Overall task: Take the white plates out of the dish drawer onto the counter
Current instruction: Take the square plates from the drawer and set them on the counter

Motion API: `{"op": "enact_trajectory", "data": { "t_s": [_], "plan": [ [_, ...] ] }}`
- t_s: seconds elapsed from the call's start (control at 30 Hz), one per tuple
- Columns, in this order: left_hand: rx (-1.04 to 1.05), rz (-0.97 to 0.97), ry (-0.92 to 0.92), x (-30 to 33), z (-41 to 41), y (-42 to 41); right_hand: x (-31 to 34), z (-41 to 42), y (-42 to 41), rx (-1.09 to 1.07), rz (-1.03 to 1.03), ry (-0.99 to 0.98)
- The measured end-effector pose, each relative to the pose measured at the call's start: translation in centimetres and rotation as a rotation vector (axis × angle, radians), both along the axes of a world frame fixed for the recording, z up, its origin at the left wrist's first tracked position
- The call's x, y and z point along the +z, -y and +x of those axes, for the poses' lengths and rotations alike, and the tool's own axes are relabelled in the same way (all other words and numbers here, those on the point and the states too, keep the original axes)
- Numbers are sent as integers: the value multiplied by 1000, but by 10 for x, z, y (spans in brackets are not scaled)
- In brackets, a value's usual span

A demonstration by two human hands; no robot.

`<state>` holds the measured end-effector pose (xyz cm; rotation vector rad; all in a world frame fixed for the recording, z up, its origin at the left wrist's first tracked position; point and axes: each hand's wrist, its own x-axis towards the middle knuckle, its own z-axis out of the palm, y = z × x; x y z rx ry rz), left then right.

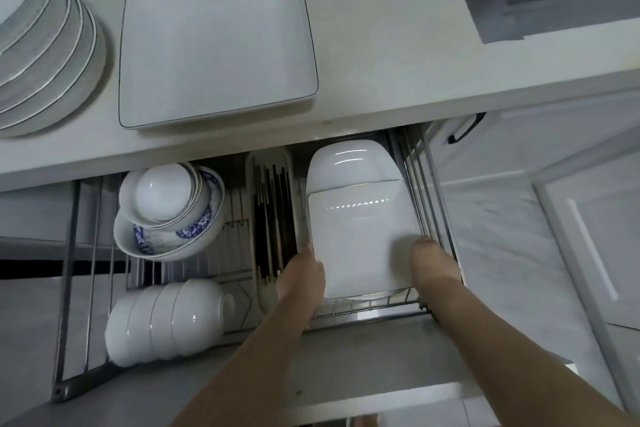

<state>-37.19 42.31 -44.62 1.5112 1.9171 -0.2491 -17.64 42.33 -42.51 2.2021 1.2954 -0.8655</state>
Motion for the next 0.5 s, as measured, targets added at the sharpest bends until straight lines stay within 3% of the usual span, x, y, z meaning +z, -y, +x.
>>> {"op": "enact_trajectory", "data": {
  "t_s": [0.1, 0.23, 0.5],
  "plan": [
    [-78, -59, -48, -6, 0, -2, 1, -2, -4, -14, 19, -4],
    [-24, -86, 37, -9, 1, -4, -2, -2, -11, -111, 45, -13],
    [-71, -51, 30, 11, -14, -11, 7, 4, -6, 7, 46, -19]
  ]
}}
